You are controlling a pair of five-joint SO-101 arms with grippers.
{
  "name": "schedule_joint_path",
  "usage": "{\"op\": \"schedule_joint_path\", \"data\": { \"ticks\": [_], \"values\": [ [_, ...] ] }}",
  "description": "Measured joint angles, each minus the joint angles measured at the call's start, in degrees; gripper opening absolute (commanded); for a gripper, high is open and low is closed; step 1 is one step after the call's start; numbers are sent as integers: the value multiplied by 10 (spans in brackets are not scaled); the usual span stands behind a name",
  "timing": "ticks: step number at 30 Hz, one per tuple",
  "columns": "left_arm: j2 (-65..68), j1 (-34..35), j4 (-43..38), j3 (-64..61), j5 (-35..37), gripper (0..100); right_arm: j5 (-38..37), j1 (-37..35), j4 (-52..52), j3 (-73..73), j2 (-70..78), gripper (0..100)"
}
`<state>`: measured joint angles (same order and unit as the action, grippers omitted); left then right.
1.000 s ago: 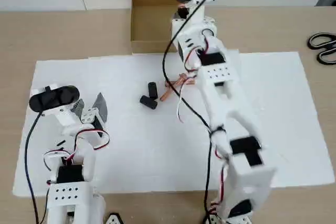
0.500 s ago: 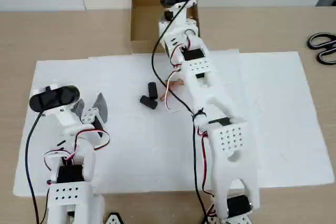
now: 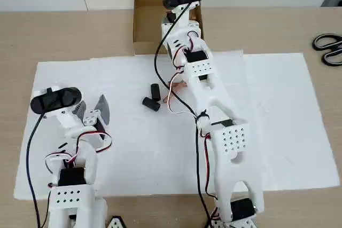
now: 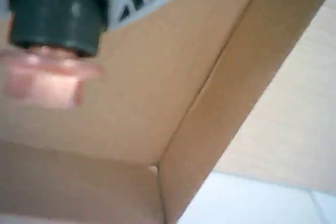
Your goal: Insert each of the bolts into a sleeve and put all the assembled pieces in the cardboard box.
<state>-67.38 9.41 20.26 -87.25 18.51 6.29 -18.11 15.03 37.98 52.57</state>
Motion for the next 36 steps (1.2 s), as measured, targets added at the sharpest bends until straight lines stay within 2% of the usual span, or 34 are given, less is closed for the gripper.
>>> {"op": "schedule_joint_path", "data": {
  "ticks": [20, 27, 36],
  "values": [
    [0, 0, 0, -3, 0, 187, 1, 0, 41, 30, 3, 166],
    [0, 0, 0, -3, 0, 187, 1, 1, 212, 31, -87, 166],
    [0, 0, 0, -3, 0, 187, 1, 0, 479, 32, -232, 166]
  ]
}}
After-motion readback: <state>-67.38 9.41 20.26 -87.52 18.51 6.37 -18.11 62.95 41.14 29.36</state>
